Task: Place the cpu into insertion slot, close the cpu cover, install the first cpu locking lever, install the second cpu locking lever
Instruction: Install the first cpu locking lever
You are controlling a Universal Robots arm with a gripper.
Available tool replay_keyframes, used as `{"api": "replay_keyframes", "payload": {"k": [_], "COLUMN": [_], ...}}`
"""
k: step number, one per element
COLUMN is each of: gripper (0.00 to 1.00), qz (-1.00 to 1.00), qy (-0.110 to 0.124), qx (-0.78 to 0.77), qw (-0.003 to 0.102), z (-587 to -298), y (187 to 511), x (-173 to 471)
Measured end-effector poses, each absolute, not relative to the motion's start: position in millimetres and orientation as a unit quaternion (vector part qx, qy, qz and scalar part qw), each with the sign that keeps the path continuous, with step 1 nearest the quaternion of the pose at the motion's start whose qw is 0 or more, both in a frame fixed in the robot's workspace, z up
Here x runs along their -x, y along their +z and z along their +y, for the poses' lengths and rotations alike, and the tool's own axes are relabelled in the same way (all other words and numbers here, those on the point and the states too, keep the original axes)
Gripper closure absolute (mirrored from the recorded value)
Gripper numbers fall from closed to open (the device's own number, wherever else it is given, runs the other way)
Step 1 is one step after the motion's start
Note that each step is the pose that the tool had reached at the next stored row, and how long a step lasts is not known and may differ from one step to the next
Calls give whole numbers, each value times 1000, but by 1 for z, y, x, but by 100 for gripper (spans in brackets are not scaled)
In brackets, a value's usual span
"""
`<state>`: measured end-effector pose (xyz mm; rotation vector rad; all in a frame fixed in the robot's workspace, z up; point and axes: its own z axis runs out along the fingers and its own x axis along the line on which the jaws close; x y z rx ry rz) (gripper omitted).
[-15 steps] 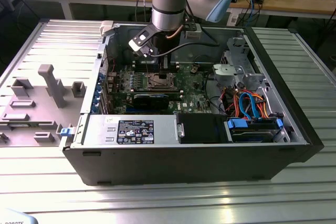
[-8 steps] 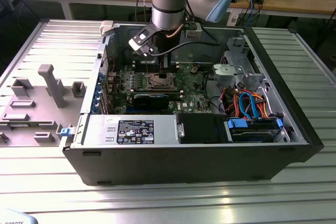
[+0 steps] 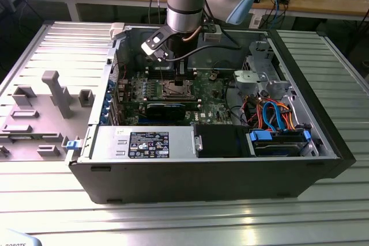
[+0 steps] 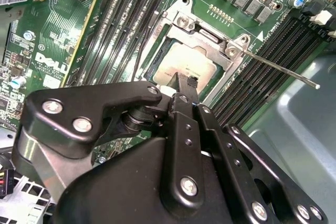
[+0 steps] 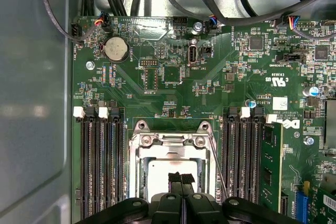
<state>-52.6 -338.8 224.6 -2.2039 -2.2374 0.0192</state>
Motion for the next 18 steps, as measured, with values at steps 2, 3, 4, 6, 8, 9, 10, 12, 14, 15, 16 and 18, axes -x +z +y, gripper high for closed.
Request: {"api": "replay_keyframes", "payload": {"k": [2,3,4,6,8,9,10,12,14,15,16,18], "gripper": [89,89,89,89,89,89,89,89,89,89,89,89], "qz": [-712,-712,-712,-712,-712,-712,-712,-712,-712,-712,-712,-712], "qy": [6,6,6,7,7,7,7,7,7,7,7,7], "qx": [702,702,702,702,702,702,702,702,702,702,702,702], "qw": [0,0,0,0,0,0,0,0,-1,-1,-1,-1], "z": [-339,-339,-339,-339,-339,-339,-339,-339,-339,-339,-339,-339], "y": [226,226,226,226,227,227,227,228,228,228,228,229], "x": [53,53,53,53,53,53,53,53,53,53,53,53]}}
